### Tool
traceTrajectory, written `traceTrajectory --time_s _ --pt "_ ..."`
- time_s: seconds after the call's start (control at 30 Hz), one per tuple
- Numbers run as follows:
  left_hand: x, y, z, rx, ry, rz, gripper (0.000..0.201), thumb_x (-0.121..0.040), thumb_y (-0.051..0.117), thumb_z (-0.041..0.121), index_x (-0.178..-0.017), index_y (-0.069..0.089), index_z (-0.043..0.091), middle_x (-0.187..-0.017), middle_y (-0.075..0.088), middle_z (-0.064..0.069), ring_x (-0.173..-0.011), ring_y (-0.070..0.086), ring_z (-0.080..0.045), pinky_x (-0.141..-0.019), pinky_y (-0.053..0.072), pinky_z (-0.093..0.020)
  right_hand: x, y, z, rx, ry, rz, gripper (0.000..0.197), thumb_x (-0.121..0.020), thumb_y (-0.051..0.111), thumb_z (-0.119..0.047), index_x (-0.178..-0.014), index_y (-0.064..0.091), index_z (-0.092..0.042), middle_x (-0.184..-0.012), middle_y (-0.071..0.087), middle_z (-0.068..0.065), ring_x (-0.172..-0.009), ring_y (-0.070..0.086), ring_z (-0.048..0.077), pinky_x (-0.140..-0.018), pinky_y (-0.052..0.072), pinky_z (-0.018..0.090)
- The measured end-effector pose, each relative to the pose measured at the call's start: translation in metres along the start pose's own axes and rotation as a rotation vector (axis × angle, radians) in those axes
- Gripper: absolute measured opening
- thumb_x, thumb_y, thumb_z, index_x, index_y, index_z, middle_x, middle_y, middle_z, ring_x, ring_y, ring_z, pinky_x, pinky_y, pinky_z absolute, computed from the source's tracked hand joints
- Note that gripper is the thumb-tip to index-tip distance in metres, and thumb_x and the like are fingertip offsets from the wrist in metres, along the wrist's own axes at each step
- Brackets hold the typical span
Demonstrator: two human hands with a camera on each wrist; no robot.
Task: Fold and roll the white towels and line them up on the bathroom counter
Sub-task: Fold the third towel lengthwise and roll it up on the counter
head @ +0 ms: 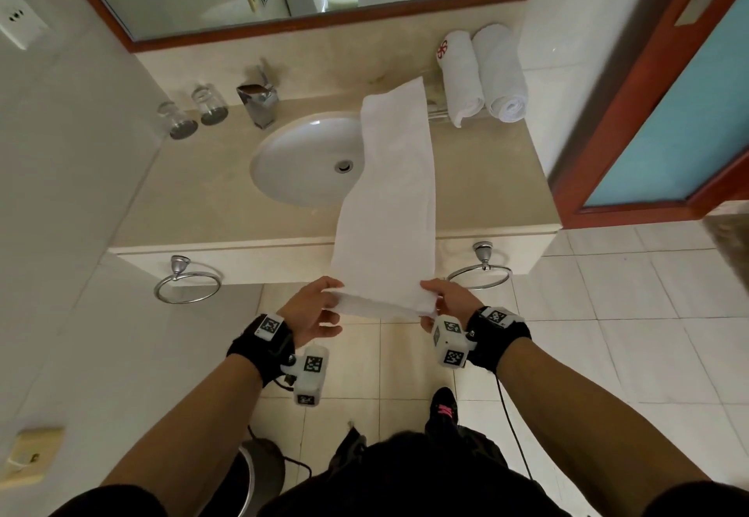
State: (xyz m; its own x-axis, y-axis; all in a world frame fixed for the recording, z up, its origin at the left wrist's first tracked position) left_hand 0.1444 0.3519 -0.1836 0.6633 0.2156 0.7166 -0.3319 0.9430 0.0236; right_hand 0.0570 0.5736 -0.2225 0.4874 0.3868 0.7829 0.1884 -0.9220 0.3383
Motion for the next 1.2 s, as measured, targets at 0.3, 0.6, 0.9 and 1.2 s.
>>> traceTrajectory --time_s 0.3,0.6,0.9,1.2 --pt "-0.001 -0.001 -0.016 -0.076 0.039 -0.015 0.023 -0.072 0.062 0.003 -0.093 0.07 0.006 -0.112 0.058 -0.018 -0.096 0.061 -0.033 -0.077 0.056 -0.041 0.011 -0.01 -0.012 0.101 -0.091 0.103 0.015 -0.094 0.057 -0.007 -0.1 0.053 0.006 -0.084 0.061 0.022 -0.053 0.063 0.03 -0.038 0.048 0.026" --pt "-0.006 0.008 -0.036 -0.016 0.084 0.135 0.014 -0.091 0.058 0.002 -0.099 0.065 0.011 -0.117 0.053 -0.013 -0.099 0.055 -0.029 -0.075 0.058 -0.04 0.016 -0.024 -0.01 0.179 -0.149 0.158 0.034 -0.085 0.071 0.0 -0.108 0.046 -0.005 -0.091 0.06 0.018 -0.045 0.063 0.02 -0.044 0.054 0.024" --pt "-0.001 0.002 -0.049 0.081 0.079 0.182 0.033 -0.086 0.063 -0.008 -0.112 0.053 0.01 -0.108 0.058 -0.021 -0.079 0.07 -0.037 -0.068 0.061 -0.04 0.015 -0.024 -0.014 0.808 -0.231 0.162 0.015 -0.085 0.066 0.0 -0.078 0.062 -0.012 -0.071 0.062 0.009 -0.054 0.06 0.016 -0.047 0.043 0.026" --pt "-0.005 -0.005 -0.036 -0.154 0.088 0.199 0.028 -0.073 0.083 0.003 -0.096 0.069 -0.003 -0.101 0.07 -0.023 -0.083 0.07 -0.027 -0.073 0.059 -0.031 0.014 -0.009 -0.031 1.188 -0.26 0.114 0.052 -0.062 0.09 -0.016 -0.109 0.07 -0.022 -0.099 0.064 -0.003 -0.085 0.063 0.012 -0.074 0.049 0.021"
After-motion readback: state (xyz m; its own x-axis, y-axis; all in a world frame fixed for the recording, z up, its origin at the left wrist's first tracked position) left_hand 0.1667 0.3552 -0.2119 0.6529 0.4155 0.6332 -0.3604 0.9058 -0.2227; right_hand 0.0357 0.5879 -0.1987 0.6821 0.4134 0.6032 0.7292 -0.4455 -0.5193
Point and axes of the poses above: each hand's wrist, its own x-axis away from the middle knuckle, its own y-axis out of the palm, z = x × y, the point moved 10 cm from there along -x, towards the middle knuckle
